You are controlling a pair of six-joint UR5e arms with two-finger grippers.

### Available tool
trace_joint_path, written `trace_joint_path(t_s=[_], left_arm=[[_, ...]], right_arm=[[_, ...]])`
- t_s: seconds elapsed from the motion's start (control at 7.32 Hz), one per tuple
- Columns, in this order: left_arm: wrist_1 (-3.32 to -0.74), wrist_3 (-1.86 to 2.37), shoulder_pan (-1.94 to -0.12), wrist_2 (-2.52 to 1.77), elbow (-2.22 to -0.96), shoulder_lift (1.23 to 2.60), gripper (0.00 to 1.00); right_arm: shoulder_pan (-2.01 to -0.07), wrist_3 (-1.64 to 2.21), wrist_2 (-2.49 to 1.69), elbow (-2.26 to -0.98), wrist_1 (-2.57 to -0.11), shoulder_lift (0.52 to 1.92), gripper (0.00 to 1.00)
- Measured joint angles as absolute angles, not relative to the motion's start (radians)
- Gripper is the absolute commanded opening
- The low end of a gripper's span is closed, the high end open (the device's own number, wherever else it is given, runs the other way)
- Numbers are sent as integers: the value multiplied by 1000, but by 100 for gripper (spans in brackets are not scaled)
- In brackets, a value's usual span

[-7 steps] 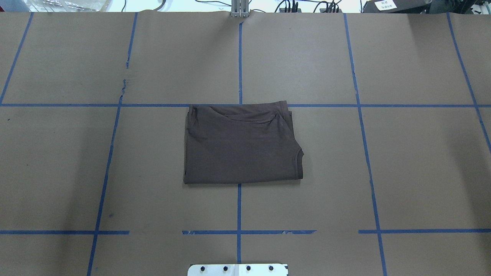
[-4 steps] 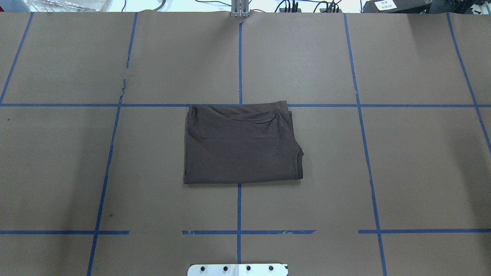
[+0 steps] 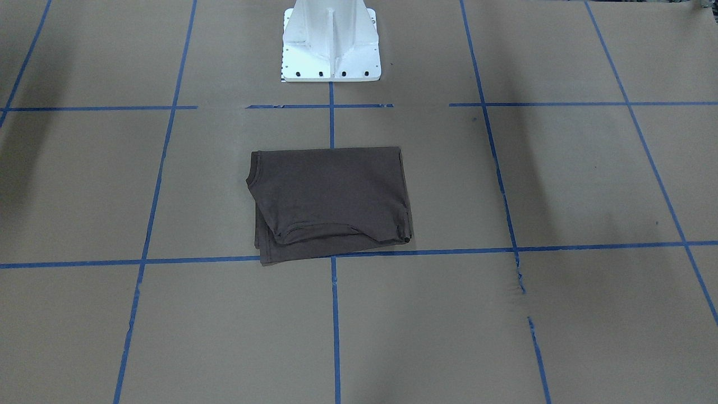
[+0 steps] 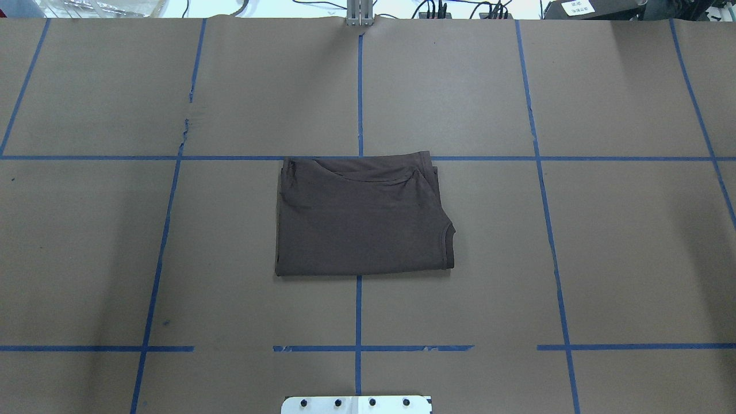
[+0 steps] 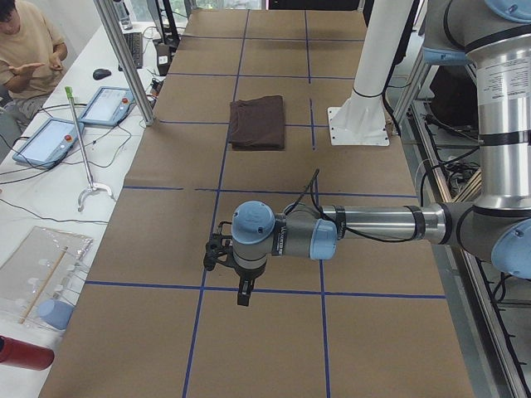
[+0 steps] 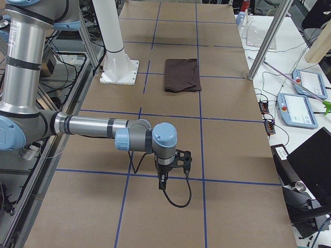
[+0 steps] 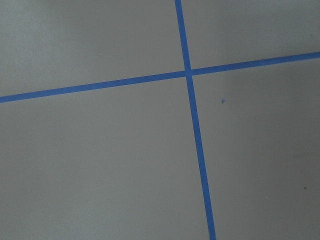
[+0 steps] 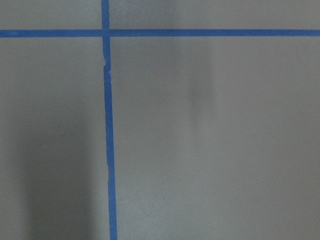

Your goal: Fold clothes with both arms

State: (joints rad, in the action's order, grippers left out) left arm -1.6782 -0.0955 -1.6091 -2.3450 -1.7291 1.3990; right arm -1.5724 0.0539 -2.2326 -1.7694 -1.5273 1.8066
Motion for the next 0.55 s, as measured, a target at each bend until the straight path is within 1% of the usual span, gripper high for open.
trace_joint_path(t_s=[0.55], left_arm=[[-1675,-96,-1609,-2341,-1728,1394,100]], right_arm=[[-1572,60,-2232,-1767,-1527,1807,100]])
